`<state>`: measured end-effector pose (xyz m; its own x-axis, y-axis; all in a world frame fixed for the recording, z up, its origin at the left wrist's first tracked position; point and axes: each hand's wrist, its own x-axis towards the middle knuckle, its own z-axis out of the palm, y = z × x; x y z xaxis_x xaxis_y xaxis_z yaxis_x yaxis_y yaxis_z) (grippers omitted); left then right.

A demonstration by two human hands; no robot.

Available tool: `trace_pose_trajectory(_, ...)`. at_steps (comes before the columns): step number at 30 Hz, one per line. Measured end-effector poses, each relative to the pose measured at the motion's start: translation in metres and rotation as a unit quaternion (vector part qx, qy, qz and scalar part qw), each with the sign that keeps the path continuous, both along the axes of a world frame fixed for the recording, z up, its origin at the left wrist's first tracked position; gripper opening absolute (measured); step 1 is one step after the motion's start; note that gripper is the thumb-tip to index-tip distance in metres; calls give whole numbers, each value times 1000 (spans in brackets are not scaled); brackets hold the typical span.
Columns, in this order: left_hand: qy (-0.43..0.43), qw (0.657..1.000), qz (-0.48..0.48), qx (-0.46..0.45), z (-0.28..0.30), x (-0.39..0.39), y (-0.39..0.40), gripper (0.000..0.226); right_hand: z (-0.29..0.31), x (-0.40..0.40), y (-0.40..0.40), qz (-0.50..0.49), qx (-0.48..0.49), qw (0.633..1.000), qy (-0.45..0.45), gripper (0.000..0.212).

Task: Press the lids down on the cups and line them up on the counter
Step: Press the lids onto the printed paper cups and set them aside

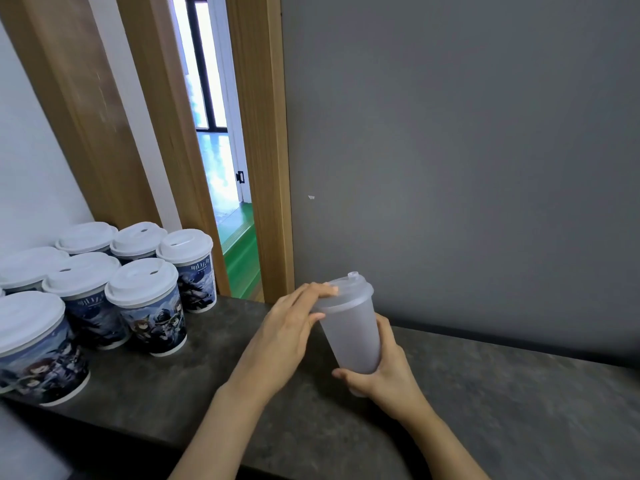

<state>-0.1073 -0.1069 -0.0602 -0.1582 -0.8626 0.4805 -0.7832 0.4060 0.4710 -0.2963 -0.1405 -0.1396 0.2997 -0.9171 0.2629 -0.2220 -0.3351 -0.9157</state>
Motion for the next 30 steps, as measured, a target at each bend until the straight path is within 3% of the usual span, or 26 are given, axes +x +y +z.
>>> trace_pose_trajectory(3,-14,999,-29,9,3,7,0,64,2,2,2,-39,-40,998,26,92)
trace_pose_trajectory(8,-35,999,11,-16,5,-6,2,54,3,5,5,-68,-89,991,74,91)
trace_pose_trajectory(13,11,999,34,-36,5,-17,0,31,3,-1,2,-21,-32,999,16,86)
trace_pose_trajectory(17,-1,999,31,10,6,-9,-2,30,5,1,3,-11,0,1000,4,83)
trace_pose_trajectory(21,9,998,17,51,10,-5,1,30,5,2,3,-40,-36,998,21,85)
trace_pose_trajectory(30,12,999,28,20,9,-11,0,21,5,1,3,-37,-17,999,29,85)
